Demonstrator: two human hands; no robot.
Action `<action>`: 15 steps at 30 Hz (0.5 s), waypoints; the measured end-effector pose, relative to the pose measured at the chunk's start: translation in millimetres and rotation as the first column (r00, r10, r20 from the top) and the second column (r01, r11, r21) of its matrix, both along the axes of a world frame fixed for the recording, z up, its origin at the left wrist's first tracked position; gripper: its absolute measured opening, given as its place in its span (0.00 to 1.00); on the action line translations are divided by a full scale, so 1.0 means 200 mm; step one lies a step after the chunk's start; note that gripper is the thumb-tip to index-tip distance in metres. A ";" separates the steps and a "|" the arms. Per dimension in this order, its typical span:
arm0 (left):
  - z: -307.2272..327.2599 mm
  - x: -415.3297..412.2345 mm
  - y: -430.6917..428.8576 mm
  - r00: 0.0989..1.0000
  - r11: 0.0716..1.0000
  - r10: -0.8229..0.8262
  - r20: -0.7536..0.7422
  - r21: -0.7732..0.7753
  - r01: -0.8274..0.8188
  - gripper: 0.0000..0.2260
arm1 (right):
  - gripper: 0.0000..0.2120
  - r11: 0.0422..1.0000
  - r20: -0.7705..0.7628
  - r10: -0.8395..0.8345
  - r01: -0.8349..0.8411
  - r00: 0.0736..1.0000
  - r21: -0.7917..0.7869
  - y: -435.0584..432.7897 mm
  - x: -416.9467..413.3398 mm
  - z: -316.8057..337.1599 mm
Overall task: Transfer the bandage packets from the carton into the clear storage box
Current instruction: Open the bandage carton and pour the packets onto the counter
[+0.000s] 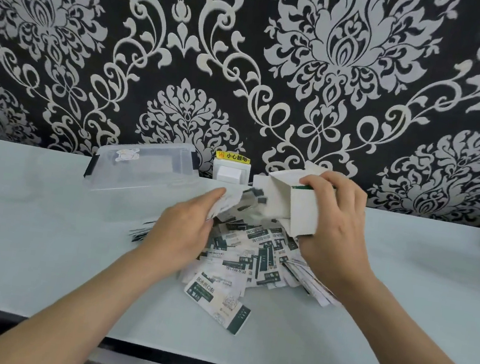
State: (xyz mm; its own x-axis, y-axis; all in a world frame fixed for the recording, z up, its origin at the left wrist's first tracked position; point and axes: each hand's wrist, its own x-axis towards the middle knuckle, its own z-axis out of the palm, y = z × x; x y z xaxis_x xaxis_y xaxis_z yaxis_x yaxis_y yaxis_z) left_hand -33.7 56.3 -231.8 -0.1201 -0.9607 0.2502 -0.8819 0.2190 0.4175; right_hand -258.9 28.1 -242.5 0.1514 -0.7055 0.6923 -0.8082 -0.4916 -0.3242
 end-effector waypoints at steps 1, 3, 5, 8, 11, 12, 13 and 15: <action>0.00 0.01 0.00 1.000 1.000 0.002 0.003 0.009 -0.002 0.24 | 0.36 1.000 0.012 -0.008 0.008 1.000 0.010 -0.01 -0.02 0.01; -0.01 0.01 -0.01 0.998 0.989 -0.040 0.043 0.144 0.033 0.28 | 0.36 1.000 0.014 -0.018 0.018 1.000 0.022 -0.02 -0.05 0.02; -0.02 0.01 -0.02 0.990 0.917 -0.130 0.063 0.387 0.096 0.44 | 0.36 1.000 -0.005 -0.022 0.022 1.000 0.011 -0.02 -0.07 0.02; 0.02 -0.03 -0.03 0.980 0.870 -0.197 0.030 0.467 0.161 0.55 | 0.36 0.999 -0.055 -0.034 0.034 0.998 -0.013 -0.02 -0.11 0.04; 0.05 -0.15 -0.02 0.984 0.979 -0.166 -0.071 0.106 0.172 0.40 | 0.34 0.998 -0.050 -0.048 0.046 0.998 -0.031 -0.02 -0.14 0.06; 0.05 -0.20 -0.02 0.980 0.982 -0.188 -0.068 0.008 0.189 0.36 | 0.34 0.998 -0.037 -0.046 0.044 0.998 -0.037 -0.02 -0.14 0.06; 0.04 -0.25 -0.03 0.972 0.973 -0.229 -0.045 -0.026 0.228 0.34 | 0.34 0.998 -0.030 -0.040 0.039 0.999 -0.044 -0.01 -0.13 0.07; -0.01 -0.31 -0.05 0.959 0.959 -0.283 0.014 0.034 0.282 0.33 | 0.35 0.998 -0.027 -0.024 0.023 0.999 -0.054 -0.01 -0.11 0.06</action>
